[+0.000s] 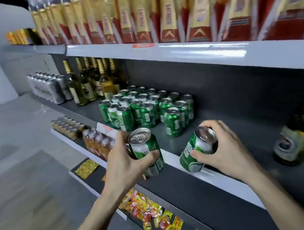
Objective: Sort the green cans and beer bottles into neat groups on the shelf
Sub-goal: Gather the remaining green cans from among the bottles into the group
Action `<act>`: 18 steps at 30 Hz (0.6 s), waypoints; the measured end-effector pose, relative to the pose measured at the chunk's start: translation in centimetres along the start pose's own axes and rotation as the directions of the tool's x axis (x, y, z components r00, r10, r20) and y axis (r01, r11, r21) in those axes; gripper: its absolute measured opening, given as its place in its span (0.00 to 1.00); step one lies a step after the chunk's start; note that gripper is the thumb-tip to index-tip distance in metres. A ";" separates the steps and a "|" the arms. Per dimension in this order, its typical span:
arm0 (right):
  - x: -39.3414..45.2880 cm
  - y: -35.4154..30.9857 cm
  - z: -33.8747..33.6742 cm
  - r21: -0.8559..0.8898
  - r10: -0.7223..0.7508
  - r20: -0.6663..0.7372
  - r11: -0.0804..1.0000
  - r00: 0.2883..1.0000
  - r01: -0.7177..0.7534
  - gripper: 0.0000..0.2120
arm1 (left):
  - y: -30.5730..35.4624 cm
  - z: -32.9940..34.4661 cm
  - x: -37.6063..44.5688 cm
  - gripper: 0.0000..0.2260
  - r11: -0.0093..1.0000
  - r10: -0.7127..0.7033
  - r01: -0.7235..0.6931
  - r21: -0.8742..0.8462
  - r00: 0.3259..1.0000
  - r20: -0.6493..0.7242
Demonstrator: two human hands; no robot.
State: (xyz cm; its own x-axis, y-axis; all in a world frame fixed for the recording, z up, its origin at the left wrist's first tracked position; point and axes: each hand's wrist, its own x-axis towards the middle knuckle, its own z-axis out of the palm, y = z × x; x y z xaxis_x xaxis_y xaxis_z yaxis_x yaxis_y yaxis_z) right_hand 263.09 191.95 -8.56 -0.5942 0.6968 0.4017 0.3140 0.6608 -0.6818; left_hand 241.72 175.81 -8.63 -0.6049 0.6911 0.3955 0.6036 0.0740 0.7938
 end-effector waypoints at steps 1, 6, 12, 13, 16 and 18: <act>0.9 -0.6 1.1 0.000 0.001 0.004 1.000 1.000 -0.001 0.26 | -0.8 -0.9 0.8 0.31 1.000 -0.011 0.011 0.005 1.000 -0.008; 5.8 -1.3 4.9 -0.033 -0.022 0.040 0.999 0.999 0.024 0.27 | -3.9 -2.7 5.0 0.33 0.999 -0.029 0.030 0.017 0.999 -0.040; 12.4 0.3 8.3 -0.069 -0.062 0.066 0.995 0.996 0.067 0.27 | -6.8 -1.8 11.1 0.34 0.999 -0.029 0.030 0.033 0.998 -0.051; 13.5 0.6 8.8 -0.082 -0.069 0.061 0.994 0.996 0.074 0.27 | -7.2 -1.6 12.1 0.34 0.999 -0.025 0.027 0.031 0.998 -0.049; 16.5 1.2 10.1 -0.153 -0.084 0.047 0.984 0.995 0.090 0.27 | -8.3 -1.1 15.0 0.34 0.999 -0.017 0.018 0.033 0.999 -0.035; 18.0 1.7 10.8 -0.242 -0.131 0.036 0.961 0.991 0.136 0.28 | -8.9 -0.6 16.6 0.35 0.999 -0.017 0.018 0.038 0.999 -0.030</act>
State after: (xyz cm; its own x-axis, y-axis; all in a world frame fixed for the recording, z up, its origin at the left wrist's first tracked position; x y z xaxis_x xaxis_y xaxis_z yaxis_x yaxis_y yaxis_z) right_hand 244.89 202.61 -9.10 -0.6568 0.5934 0.4653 0.4001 0.7973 -0.4520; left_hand 225.96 186.16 -8.84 -0.6304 0.6677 0.3959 0.6119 0.1136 0.7827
